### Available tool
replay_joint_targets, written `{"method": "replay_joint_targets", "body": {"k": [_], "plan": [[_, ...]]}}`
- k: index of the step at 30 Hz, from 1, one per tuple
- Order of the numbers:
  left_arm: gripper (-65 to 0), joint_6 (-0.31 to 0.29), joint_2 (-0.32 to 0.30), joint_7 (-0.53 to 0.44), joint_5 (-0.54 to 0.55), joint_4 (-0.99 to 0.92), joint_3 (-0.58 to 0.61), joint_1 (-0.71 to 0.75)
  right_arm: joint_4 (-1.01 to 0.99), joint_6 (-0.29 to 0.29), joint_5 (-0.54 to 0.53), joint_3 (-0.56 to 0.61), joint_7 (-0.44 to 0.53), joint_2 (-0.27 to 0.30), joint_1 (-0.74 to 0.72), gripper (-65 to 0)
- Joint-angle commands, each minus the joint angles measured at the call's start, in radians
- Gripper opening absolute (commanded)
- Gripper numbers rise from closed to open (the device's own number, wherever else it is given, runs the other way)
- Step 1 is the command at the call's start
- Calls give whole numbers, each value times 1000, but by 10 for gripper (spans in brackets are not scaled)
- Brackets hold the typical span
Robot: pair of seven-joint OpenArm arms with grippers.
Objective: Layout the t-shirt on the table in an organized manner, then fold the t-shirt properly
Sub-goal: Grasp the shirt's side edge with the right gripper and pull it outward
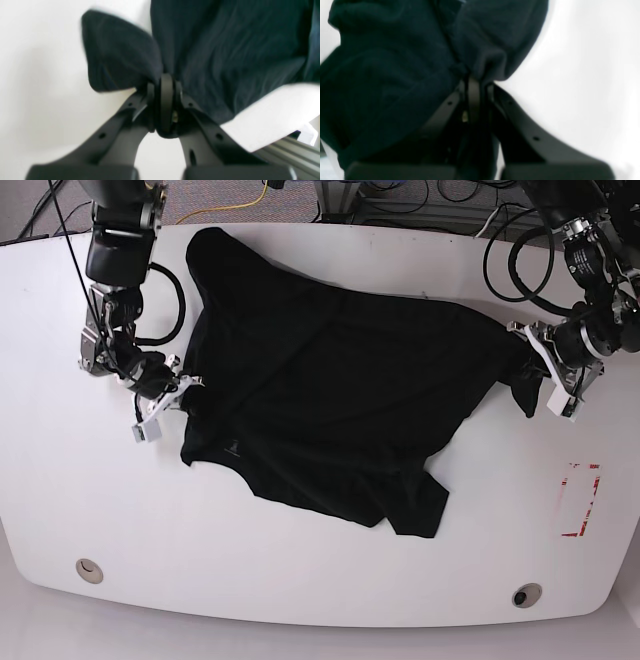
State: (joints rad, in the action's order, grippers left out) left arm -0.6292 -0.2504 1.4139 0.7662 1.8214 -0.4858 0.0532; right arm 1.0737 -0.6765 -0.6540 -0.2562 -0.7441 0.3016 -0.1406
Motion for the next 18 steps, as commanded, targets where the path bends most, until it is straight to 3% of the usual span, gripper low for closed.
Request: {"method": "replay_joint_targets", "body": {"k": [1,6,15,18], "plan": [[-650,-2,-33,-18,17,15,19,-36,127,2,17,-41,-53,8,55,-640],[-650,-2,-36,-18,17,-27,34,-71,282,4,21,-93,-90,-20,172,-639],[-650,-2,-102,-18,17,-160,34,-118,435,4,23,-134,-125,-26,295,-631],[-650,-2,-116,-18,17,-183,34,-125,442,4,24,-137,-125,-23,293,-555]]}}
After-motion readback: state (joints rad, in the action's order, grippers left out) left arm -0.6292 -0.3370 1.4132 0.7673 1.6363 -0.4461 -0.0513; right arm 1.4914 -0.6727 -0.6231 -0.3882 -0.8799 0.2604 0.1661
